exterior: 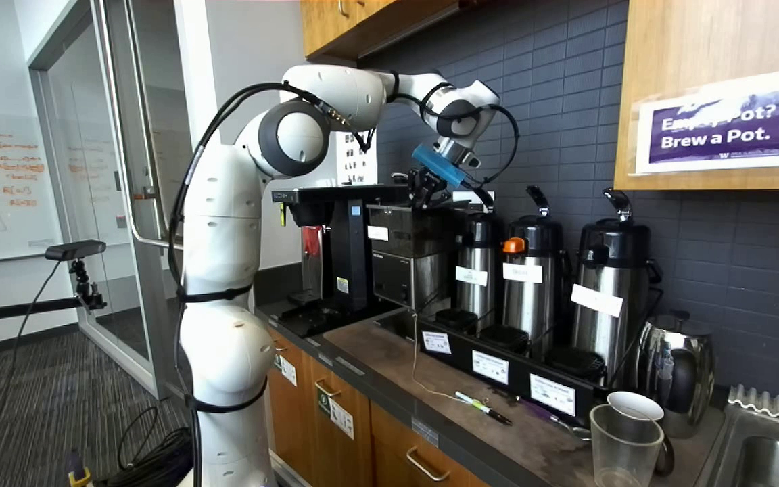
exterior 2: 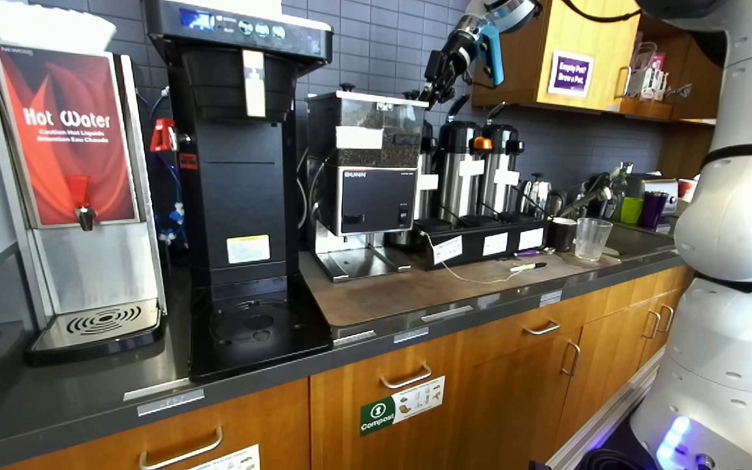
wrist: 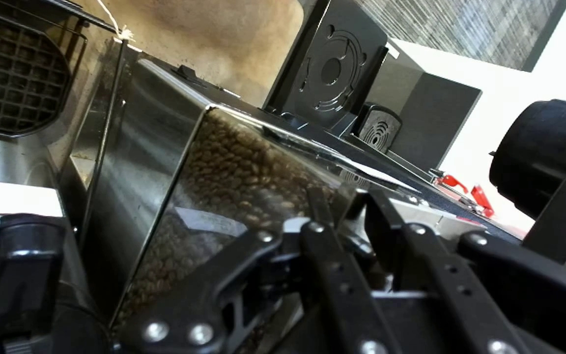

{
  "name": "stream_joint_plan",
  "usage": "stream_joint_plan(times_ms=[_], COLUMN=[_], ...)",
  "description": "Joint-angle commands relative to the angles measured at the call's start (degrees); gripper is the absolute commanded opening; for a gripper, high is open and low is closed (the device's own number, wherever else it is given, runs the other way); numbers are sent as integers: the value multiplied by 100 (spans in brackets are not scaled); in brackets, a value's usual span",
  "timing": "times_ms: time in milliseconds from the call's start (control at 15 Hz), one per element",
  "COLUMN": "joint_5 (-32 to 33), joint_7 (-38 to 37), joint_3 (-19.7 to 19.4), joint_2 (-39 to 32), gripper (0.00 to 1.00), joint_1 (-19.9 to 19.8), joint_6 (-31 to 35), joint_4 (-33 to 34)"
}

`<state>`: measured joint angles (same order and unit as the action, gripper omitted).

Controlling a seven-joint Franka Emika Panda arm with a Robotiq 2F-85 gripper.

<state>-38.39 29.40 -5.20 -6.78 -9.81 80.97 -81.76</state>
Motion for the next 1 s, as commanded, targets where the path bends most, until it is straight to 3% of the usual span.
stream_joint_plan(times_ms=[0, 933], joint_5=[133, 323], joint_7=[18, 79], joint_3=[29, 72], joint_2=[183, 533], gripper=[6, 6], joint_1=[81, 218], joint_6=[55, 212], joint_4=[-41, -164])
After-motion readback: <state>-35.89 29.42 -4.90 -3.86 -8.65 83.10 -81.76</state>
